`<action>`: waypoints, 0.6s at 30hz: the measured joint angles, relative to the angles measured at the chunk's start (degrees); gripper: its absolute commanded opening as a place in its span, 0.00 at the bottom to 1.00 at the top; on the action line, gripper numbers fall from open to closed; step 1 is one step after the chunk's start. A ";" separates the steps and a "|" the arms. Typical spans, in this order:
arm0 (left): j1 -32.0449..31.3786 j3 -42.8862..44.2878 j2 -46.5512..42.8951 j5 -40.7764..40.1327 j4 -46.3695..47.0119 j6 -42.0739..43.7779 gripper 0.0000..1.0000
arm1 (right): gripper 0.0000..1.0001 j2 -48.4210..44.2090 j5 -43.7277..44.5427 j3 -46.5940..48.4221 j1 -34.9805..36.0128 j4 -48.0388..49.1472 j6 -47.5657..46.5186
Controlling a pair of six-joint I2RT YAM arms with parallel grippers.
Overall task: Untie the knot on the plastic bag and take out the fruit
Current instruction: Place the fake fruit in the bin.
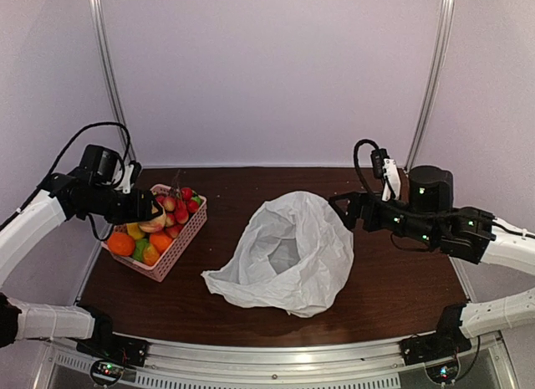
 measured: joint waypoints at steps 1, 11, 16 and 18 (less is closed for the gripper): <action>0.48 0.00 0.00 -1.16 -1.20 0.57 0.68 | 1.00 -0.20 0.00 0.00 -0.17 -0.22 0.02; 2.58 -0.04 1.33 -11.72 -5.18 4.22 0.70 | 1.00 -0.55 -0.02 -0.02 -0.70 -0.70 0.02; 2.64 -0.26 3.21 -13.94 -5.16 5.07 0.73 | 1.00 -0.57 -0.02 -0.02 -0.76 -0.83 0.04; 2.78 -0.35 3.89 -14.43 -5.16 5.27 0.74 | 1.00 -0.61 -0.02 -0.02 -0.76 -0.83 0.09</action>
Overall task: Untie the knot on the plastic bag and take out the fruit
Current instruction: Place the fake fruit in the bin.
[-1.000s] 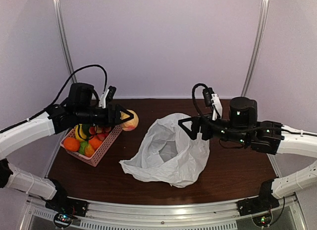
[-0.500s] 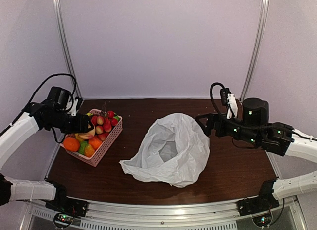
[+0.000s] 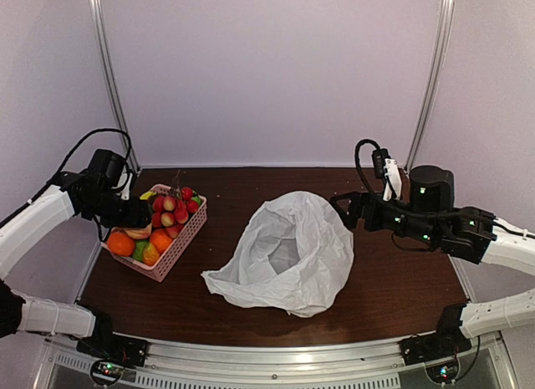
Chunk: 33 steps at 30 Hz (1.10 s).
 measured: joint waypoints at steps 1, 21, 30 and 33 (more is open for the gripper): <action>0.04 -0.02 0.39 -0.22 0.00 0.07 0.74 | 1.00 0.00 0.00 0.00 -0.02 0.00 0.04; 0.07 -0.33 3.41 -1.40 0.02 0.20 0.94 | 1.00 -0.13 0.00 -0.81 -0.37 -0.11 0.20; 0.07 -0.33 3.37 -1.57 0.02 0.22 0.98 | 1.00 -0.26 0.00 -0.81 -0.39 -0.11 0.39; 0.07 -0.33 2.97 -1.38 0.02 0.22 0.98 | 1.00 -0.26 0.00 -0.81 -0.39 -0.11 0.42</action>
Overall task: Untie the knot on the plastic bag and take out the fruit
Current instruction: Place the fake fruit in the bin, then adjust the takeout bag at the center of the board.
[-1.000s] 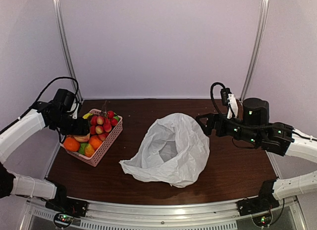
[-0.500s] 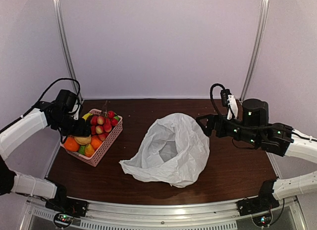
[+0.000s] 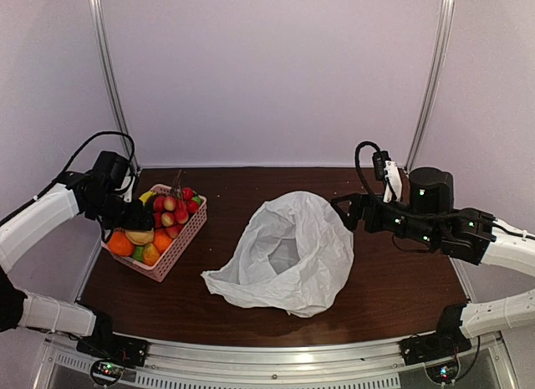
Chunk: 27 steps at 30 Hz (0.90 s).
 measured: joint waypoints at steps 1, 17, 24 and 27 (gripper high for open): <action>0.00 0.00 -0.22 0.17 0.00 0.00 0.98 | 1.00 0.00 0.00 0.00 0.00 0.00 0.02; -1.03 9.46 -5.57 7.45 -4.17 0.76 0.95 | 1.00 2.78 1.20 1.29 0.02 -4.13 0.48; -16.87 14.32 -6.60 9.60 -0.96 -1.31 0.95 | 1.00 11.91 5.18 5.57 3.34 -8.90 1.22; -24.02 14.23 -4.85 9.97 2.14 -3.15 0.94 | 1.00 16.06 6.71 7.72 4.70 -10.21 2.45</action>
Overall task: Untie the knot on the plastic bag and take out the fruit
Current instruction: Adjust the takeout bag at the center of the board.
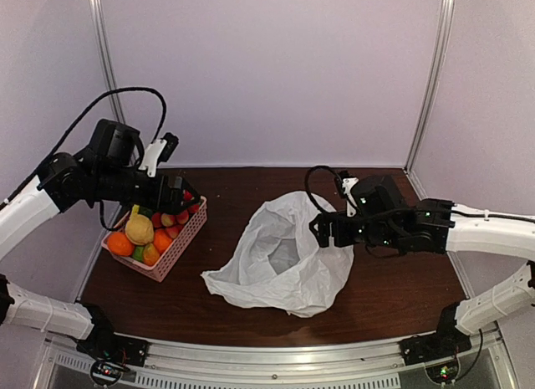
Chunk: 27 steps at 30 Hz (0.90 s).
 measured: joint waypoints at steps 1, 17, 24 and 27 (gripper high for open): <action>-1.53 -0.07 0.63 0.15 1.07 -0.48 0.95 | 1.00 1.09 0.31 0.11 0.22 0.00 0.35; -18.53 -5.14 18.10 -1.55 19.61 -10.08 0.98 | 0.24 4.83 -0.59 -7.45 0.31 0.50 7.13; -18.49 -7.91 26.05 -5.07 21.97 -14.01 0.97 | 0.11 1.42 -1.49 -13.09 0.31 0.59 9.35; -18.49 -8.24 29.00 -5.81 23.50 -14.71 0.98 | 0.10 0.11 -1.60 -14.08 0.31 0.87 9.88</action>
